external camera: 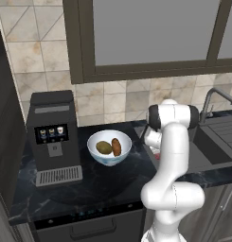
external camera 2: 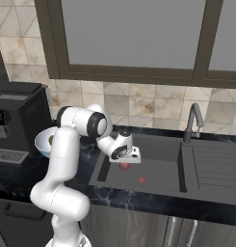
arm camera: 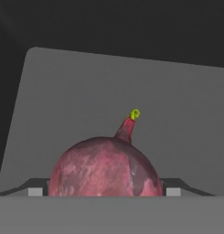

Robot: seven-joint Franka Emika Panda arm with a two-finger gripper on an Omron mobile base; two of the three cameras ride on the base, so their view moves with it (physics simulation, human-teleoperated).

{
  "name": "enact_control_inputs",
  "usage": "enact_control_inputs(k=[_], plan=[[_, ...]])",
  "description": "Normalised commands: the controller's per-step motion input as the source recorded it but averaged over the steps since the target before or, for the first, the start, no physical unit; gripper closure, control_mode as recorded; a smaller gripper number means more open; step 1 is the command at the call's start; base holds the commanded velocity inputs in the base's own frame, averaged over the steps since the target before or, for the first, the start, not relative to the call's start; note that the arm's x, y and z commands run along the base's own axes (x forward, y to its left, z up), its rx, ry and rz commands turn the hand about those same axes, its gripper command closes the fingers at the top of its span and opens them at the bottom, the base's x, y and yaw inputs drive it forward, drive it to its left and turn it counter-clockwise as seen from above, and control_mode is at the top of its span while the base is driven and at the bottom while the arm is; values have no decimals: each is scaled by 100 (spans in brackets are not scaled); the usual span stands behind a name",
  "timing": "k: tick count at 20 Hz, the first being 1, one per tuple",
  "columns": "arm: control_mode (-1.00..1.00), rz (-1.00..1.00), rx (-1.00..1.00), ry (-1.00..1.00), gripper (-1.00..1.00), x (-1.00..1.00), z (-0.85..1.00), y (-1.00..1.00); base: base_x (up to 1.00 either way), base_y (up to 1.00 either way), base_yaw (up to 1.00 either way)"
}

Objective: Pick the potatos from the cabinet and place them in one bowl. Pick the onion from the sink and place it in the other bowl.

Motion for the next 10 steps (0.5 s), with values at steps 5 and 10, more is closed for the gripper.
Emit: enact_control_inputs(k=[5,10], plan=[[-100,0,0,-1,100,-37,24,-1,0,0,0],[-100,0,0,-1,100,-49,36,0,0,0,0]])
